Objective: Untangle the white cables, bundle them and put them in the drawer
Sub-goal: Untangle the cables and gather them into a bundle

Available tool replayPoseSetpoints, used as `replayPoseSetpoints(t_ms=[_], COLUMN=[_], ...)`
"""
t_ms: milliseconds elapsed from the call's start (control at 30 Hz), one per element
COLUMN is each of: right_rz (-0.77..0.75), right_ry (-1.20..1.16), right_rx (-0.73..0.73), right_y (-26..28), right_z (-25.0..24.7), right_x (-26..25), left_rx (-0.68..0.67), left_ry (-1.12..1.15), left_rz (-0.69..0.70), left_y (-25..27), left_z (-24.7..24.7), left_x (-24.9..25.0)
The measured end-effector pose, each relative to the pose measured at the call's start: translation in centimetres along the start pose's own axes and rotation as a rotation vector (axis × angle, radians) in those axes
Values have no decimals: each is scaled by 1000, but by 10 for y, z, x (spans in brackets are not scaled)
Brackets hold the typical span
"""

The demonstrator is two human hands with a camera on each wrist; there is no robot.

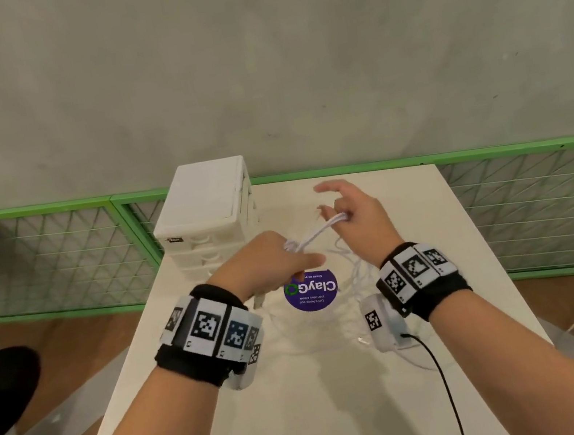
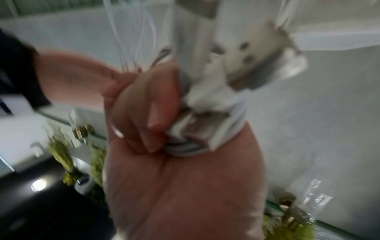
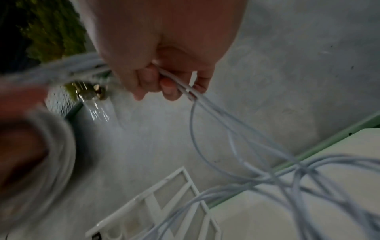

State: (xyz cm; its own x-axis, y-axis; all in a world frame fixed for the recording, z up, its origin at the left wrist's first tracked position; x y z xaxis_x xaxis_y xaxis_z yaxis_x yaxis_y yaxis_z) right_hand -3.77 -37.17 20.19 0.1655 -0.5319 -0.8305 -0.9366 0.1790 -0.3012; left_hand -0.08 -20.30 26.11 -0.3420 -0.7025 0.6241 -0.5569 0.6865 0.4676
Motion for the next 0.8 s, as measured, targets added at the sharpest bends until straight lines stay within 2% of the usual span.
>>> replayPoseSetpoints(t_ms=[67,133,200,333,400,467,600,733,800], right_rz=[-48,-51,-26,59,79,82,229,255,235], right_ry=[59,74,105,467,461,443,406,373,412], right_rx=[1,-30,-62,-288,-325,-353,-456,-513,-531], right_y=[-4,-7,-9,2,15,24,27,29,31], right_z=[-5,-2,3,18,25,31,37,42,46], right_x=[-7,-8,0,24,32,32,22,21,22], left_rx=[-106,-187,-232,-234,-210,-170,-29,180,325], left_ry=[8,87,244,669,853,976,1131,1326,1413], left_rz=[-9,62,208,520,594,639,702,750,753], left_y=[-2,-1,3,5,3,0,-2,-2,-6], left_z=[12,19,20,11,7,5,-1,-13,-18], left_x=[-4,-3,3,10,10,9,14,19,18])
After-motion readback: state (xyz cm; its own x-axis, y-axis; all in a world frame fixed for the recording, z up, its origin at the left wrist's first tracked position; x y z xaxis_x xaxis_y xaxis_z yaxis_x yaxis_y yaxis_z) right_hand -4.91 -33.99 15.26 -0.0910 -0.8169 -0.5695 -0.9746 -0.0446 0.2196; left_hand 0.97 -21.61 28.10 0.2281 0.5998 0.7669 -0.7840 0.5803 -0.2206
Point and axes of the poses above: each hand's wrist, its own y-axis away from the middle knuckle, its own z-axis out of the palm, x = y × z, the point moved 1 cm from there along -y, towards the middle knuckle, and after that the axes turned 12 degrees about -x, right-handed, at the moved point
